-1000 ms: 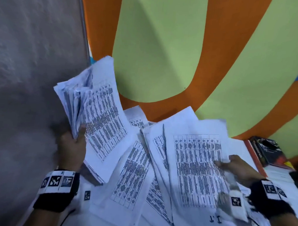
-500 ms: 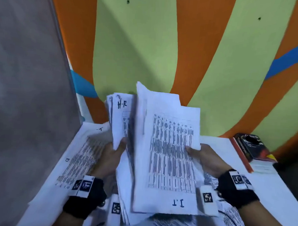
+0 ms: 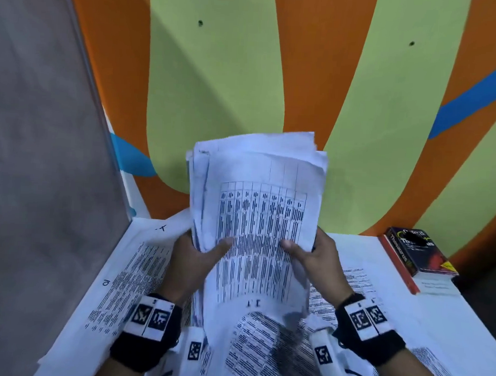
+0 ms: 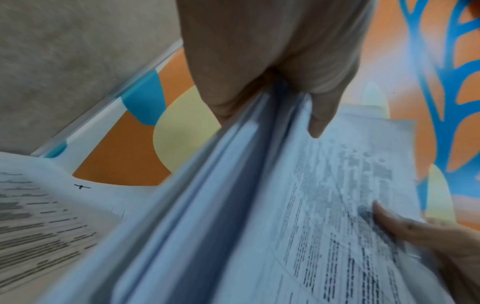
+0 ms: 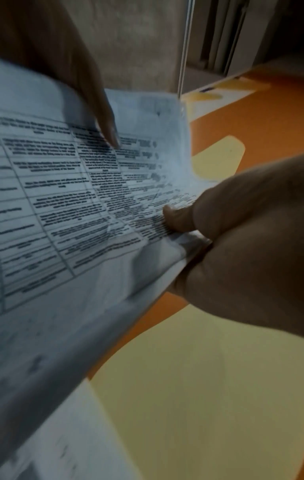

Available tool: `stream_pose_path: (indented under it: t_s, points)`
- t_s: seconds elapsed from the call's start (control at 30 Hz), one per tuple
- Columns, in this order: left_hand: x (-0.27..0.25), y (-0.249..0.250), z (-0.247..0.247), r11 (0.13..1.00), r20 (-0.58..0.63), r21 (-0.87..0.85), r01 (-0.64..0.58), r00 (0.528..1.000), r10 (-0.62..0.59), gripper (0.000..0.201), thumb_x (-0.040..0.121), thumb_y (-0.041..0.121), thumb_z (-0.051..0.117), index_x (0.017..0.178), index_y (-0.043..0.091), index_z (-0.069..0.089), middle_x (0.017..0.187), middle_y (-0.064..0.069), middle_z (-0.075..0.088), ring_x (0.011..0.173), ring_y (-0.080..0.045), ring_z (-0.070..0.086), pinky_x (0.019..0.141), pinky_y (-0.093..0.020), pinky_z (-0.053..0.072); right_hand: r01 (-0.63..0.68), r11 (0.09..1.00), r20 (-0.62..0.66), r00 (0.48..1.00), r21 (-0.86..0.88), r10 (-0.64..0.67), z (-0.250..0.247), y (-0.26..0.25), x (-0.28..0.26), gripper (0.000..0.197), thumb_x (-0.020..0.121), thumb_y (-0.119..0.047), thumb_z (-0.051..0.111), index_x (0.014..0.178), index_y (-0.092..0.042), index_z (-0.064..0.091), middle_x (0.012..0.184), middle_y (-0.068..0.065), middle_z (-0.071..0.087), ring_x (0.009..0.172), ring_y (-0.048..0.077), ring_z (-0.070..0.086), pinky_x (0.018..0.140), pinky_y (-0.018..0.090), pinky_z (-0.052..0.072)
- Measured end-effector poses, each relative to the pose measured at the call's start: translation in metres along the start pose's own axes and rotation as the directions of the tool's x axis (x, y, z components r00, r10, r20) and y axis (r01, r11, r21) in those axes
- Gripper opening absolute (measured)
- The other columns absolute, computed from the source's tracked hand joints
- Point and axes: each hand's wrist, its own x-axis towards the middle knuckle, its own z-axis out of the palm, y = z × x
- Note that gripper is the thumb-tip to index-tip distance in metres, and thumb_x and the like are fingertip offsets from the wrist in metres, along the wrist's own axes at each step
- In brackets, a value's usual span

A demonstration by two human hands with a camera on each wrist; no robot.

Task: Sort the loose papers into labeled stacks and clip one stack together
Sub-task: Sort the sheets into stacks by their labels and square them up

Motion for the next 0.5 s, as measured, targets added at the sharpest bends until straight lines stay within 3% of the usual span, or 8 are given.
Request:
stream_pose_path:
  t_s: [0.07,0.17,0.23,0.27,0.33,0.4,0.43,0.5]
  points:
    - [0.006,0.000,-0.004,0.999,-0.010,-0.040,0.015,1.000,-0.015,0.028,0.068,0.027,0.081,0.083,0.007,0.068,0.078,-0.005,0.074,0.069,-0.014,0.069,0.064,-0.027,0.055,0.085,0.996,-0.069,0.994,0.042,-0.081,-0.005,-0.013,0.003,0.048,0.077,-0.004,0.074,0.117,-0.009,0.049,0.106,-0.015,0.061,0.090,-0.020,0.058,0.078,0.005,0.049]
    - [0.003,-0.007,-0.001,0.987,0.012,-0.118,0.106,0.994,-0.106,0.030,0.064,0.019,0.083,0.091,0.018,0.070,0.084,0.012,0.075,0.082,-0.005,0.069,0.074,-0.027,0.053,0.231,0.973,-0.213,0.950,-0.009,-0.227,-0.016,-0.025,0.012,0.088,0.072,-0.009,0.081,0.139,-0.024,0.026,0.129,-0.016,0.044,0.117,-0.020,0.041,0.093,0.009,0.044]
    - [-0.002,-0.009,0.007,0.974,0.024,-0.169,0.150,0.989,-0.148,0.037,0.065,0.013,0.083,0.098,0.023,0.070,0.095,0.012,0.075,0.092,-0.004,0.069,0.079,-0.024,0.051,0.313,0.946,-0.224,0.919,-0.081,-0.323,-0.021,-0.032,0.017,0.108,0.074,-0.004,0.078,0.145,-0.042,0.006,0.129,-0.019,0.037,0.119,-0.018,0.037,0.083,0.005,0.047]
    - [-0.003,-0.010,0.010,0.973,0.029,-0.180,0.147,0.989,-0.144,0.035,0.066,0.012,0.082,0.097,0.023,0.070,0.094,0.011,0.076,0.091,-0.006,0.069,0.077,-0.021,0.052,0.369,0.917,-0.206,0.896,-0.149,-0.394,-0.024,-0.034,0.020,0.111,0.075,0.000,0.075,0.145,-0.044,0.002,0.127,-0.012,0.040,0.117,-0.012,0.040,0.076,0.004,0.047]
    - [-0.003,-0.008,0.014,0.978,0.000,-0.157,0.136,0.990,-0.138,0.028,0.066,0.014,0.082,0.092,0.019,0.071,0.084,0.010,0.076,0.083,-0.008,0.071,0.071,-0.022,0.052,0.465,0.822,-0.120,0.843,-0.330,-0.525,-0.026,-0.041,0.026,0.098,0.078,0.001,0.072,0.148,-0.034,0.014,0.120,0.004,0.043,0.111,-0.007,0.043,0.077,0.000,0.043]
    - [0.001,-0.007,0.014,0.982,-0.034,-0.152,0.110,0.993,-0.116,0.028,0.065,0.022,0.083,0.090,0.016,0.071,0.080,0.010,0.076,0.079,-0.010,0.071,0.070,-0.026,0.052,0.515,0.734,-0.044,0.805,-0.442,-0.591,-0.028,-0.047,0.029,0.068,0.080,-0.006,0.073,0.139,-0.020,0.043,0.116,0.005,0.044,0.109,-0.016,0.038,0.087,-0.002,0.035]
    - [0.003,-0.006,0.015,0.984,-0.042,-0.162,0.079,0.995,-0.087,0.031,0.064,0.028,0.083,0.091,0.017,0.071,0.081,0.011,0.076,0.079,-0.010,0.071,0.071,-0.025,0.053,0.517,0.725,-0.053,0.797,-0.455,-0.602,-0.030,-0.047,0.030,0.054,0.081,-0.011,0.073,0.131,-0.017,0.054,0.115,0.003,0.045,0.110,-0.016,0.039,0.092,0.003,0.036]
    - [0.007,-0.004,0.014,0.986,-0.071,-0.168,-0.018,0.997,0.006,0.032,0.065,0.043,0.081,0.085,0.021,0.069,0.074,0.013,0.074,0.068,-0.003,0.066,0.066,-0.015,0.050,0.475,0.781,-0.154,0.807,-0.406,-0.571,-0.034,-0.042,0.031,0.040,0.083,-0.018,0.071,0.121,-0.017,0.061,0.115,0.000,0.052,0.113,-0.006,0.047,0.096,0.020,0.044]
